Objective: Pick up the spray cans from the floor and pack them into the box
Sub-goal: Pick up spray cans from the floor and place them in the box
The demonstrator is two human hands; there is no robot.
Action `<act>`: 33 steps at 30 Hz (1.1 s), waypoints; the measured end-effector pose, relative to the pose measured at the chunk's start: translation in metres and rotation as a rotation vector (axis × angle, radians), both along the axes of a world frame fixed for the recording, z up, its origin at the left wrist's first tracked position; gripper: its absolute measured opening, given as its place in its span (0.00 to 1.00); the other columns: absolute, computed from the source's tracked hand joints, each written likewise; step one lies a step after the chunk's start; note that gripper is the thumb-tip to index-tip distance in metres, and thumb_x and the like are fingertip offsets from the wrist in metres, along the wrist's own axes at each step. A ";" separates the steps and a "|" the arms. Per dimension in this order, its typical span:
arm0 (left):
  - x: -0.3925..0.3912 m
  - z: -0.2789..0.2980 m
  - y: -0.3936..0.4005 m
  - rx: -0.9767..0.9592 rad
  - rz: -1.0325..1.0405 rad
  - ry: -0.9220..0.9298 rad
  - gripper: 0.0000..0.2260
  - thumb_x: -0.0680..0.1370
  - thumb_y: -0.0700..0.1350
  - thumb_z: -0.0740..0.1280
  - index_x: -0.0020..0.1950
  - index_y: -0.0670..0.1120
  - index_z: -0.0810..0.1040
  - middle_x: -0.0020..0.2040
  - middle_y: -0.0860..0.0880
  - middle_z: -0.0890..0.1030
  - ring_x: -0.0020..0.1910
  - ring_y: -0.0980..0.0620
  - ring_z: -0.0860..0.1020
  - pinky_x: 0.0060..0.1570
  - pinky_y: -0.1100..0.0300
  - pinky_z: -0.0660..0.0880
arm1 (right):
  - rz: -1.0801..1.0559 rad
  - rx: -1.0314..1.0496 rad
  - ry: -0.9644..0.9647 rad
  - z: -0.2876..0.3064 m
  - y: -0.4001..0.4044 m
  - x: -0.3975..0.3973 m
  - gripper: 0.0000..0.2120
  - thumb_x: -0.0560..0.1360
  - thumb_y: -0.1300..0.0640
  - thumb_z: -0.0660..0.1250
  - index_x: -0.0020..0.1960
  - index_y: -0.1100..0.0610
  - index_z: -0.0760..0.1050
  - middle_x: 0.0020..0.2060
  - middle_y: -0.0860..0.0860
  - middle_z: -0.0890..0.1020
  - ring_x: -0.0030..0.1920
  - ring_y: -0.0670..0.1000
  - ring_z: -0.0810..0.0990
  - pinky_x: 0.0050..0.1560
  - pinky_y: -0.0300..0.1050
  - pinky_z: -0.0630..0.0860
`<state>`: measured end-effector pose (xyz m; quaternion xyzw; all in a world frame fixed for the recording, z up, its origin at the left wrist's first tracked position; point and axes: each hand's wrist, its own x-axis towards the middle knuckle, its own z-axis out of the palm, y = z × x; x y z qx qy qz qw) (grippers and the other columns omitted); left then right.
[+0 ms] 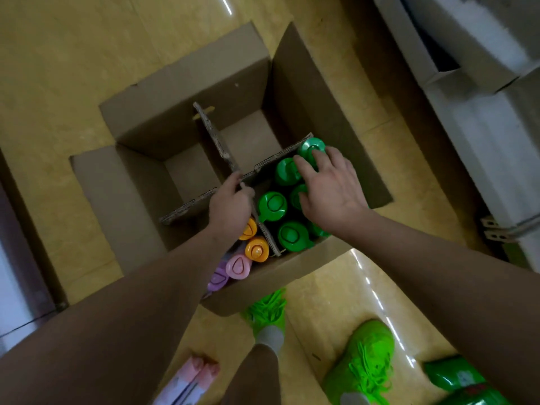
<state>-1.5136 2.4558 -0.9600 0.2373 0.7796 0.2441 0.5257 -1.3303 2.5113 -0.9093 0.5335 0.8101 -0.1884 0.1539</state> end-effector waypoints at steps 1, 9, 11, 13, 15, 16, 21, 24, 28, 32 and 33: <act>0.007 0.006 0.003 0.035 -0.071 0.050 0.27 0.78 0.50 0.65 0.77 0.56 0.65 0.70 0.52 0.73 0.60 0.55 0.78 0.61 0.59 0.77 | -0.035 0.004 0.006 0.003 -0.004 0.008 0.35 0.77 0.51 0.65 0.80 0.51 0.54 0.76 0.61 0.61 0.77 0.63 0.54 0.76 0.60 0.55; 0.107 0.053 0.025 0.328 -0.658 0.480 0.30 0.80 0.51 0.66 0.80 0.52 0.59 0.81 0.46 0.58 0.79 0.44 0.55 0.77 0.45 0.53 | -0.350 0.043 0.044 0.015 -0.050 0.110 0.34 0.76 0.52 0.65 0.79 0.52 0.56 0.75 0.60 0.62 0.76 0.63 0.55 0.75 0.58 0.57; 0.143 0.062 0.025 0.353 -0.701 0.475 0.30 0.80 0.50 0.65 0.81 0.53 0.58 0.82 0.48 0.54 0.80 0.45 0.51 0.78 0.44 0.51 | -0.448 0.051 0.043 0.016 -0.069 0.144 0.33 0.77 0.52 0.65 0.79 0.52 0.56 0.75 0.60 0.62 0.76 0.63 0.55 0.75 0.58 0.57; 0.183 0.068 0.022 0.370 -0.764 0.463 0.30 0.81 0.51 0.64 0.81 0.54 0.56 0.82 0.50 0.51 0.81 0.46 0.48 0.78 0.46 0.49 | -0.558 0.050 0.037 0.015 -0.090 0.180 0.33 0.78 0.52 0.64 0.79 0.51 0.55 0.76 0.60 0.62 0.76 0.63 0.55 0.74 0.58 0.57; 0.224 0.069 0.012 0.411 -0.857 0.466 0.30 0.81 0.52 0.64 0.81 0.55 0.56 0.82 0.50 0.50 0.80 0.46 0.48 0.77 0.47 0.50 | -0.665 0.037 0.008 0.013 -0.116 0.215 0.33 0.78 0.51 0.63 0.79 0.51 0.54 0.76 0.60 0.61 0.76 0.62 0.55 0.74 0.58 0.58; 0.245 0.067 0.006 0.424 -0.908 0.464 0.30 0.81 0.53 0.63 0.81 0.55 0.55 0.82 0.50 0.50 0.80 0.46 0.49 0.77 0.48 0.51 | -0.722 0.033 -0.007 0.012 -0.130 0.232 0.33 0.78 0.51 0.63 0.79 0.51 0.54 0.76 0.59 0.61 0.76 0.62 0.55 0.74 0.58 0.58; 0.342 0.060 -0.025 0.504 -1.233 0.418 0.31 0.81 0.58 0.63 0.81 0.53 0.56 0.82 0.49 0.52 0.80 0.46 0.51 0.77 0.46 0.55 | -1.027 0.029 -0.025 0.005 -0.204 0.307 0.33 0.77 0.52 0.64 0.79 0.52 0.56 0.76 0.59 0.62 0.76 0.62 0.57 0.73 0.58 0.59; 0.400 0.055 -0.054 0.559 -1.415 0.397 0.32 0.80 0.58 0.63 0.81 0.51 0.57 0.82 0.48 0.54 0.80 0.46 0.51 0.77 0.48 0.55 | -1.194 0.026 -0.052 -0.003 -0.253 0.343 0.33 0.76 0.52 0.65 0.78 0.52 0.58 0.75 0.59 0.64 0.74 0.62 0.59 0.71 0.58 0.61; 0.471 0.044 -0.102 0.609 -1.580 0.359 0.32 0.80 0.60 0.63 0.81 0.53 0.57 0.82 0.50 0.54 0.80 0.46 0.53 0.76 0.47 0.57 | -1.401 0.040 -0.062 -0.016 -0.318 0.383 0.33 0.75 0.51 0.66 0.77 0.52 0.59 0.73 0.59 0.66 0.73 0.62 0.61 0.70 0.58 0.63; 0.534 0.029 -0.157 0.619 -1.694 0.320 0.34 0.79 0.60 0.64 0.81 0.54 0.56 0.82 0.51 0.53 0.80 0.47 0.52 0.77 0.48 0.56 | -1.559 0.034 -0.060 -0.028 -0.377 0.417 0.34 0.74 0.51 0.67 0.77 0.53 0.61 0.71 0.60 0.68 0.72 0.62 0.63 0.68 0.58 0.64; 0.544 0.026 -0.167 0.617 -1.710 0.310 0.34 0.79 0.61 0.64 0.81 0.54 0.56 0.82 0.51 0.53 0.80 0.47 0.52 0.77 0.48 0.56 | -1.576 0.045 -0.063 -0.031 -0.387 0.421 0.34 0.73 0.51 0.68 0.76 0.54 0.63 0.70 0.60 0.69 0.71 0.62 0.64 0.67 0.58 0.65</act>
